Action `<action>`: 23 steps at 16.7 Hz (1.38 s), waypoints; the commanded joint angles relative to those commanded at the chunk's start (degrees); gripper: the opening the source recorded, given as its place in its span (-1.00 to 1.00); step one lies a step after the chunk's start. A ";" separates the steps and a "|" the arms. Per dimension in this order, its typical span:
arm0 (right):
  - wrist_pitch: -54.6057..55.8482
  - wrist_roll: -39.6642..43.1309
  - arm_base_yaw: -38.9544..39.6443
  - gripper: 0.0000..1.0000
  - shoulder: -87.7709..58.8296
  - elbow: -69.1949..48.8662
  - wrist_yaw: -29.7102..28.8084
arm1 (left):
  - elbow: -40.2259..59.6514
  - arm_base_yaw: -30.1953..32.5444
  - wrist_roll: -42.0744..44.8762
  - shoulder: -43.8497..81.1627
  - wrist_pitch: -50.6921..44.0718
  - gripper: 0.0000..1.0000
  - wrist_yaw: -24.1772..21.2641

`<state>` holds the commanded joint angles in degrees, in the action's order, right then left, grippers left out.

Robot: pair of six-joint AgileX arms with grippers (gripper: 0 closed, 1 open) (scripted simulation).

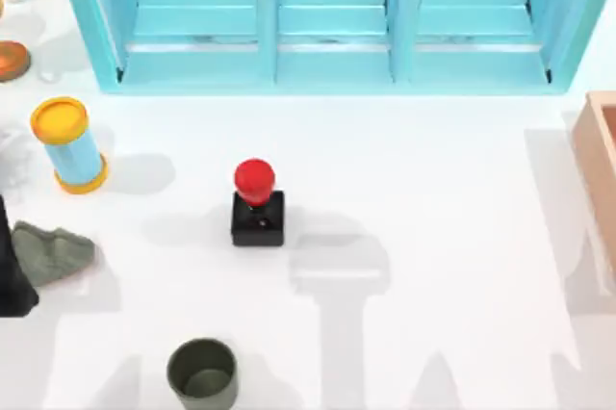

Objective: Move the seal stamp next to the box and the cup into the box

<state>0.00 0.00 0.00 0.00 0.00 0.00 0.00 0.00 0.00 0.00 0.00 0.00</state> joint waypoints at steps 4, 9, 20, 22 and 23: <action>-0.60 -0.31 0.52 1.00 -0.99 -1.24 -0.06 | 0.00 0.00 0.00 0.00 0.00 1.00 0.00; -6.65 -3.95 5.07 1.00 -11.40 -14.79 -2.29 | 0.00 0.00 0.00 0.00 0.00 1.00 0.00; -34.43 -19.01 25.26 1.00 -59.02 -75.59 -10.39 | 0.00 0.00 0.00 0.00 0.00 1.00 0.00; -40.67 -22.41 28.79 1.00 -69.32 -87.13 -11.52 | 0.00 0.00 0.00 0.00 0.00 1.00 0.00; -43.79 -24.06 30.55 1.00 -74.46 -92.81 -12.01 | 0.00 0.00 0.00 0.00 0.00 1.00 0.00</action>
<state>-43.79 -24.06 30.55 -74.46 -92.81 -12.01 0.00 0.00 0.00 0.00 0.00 0.00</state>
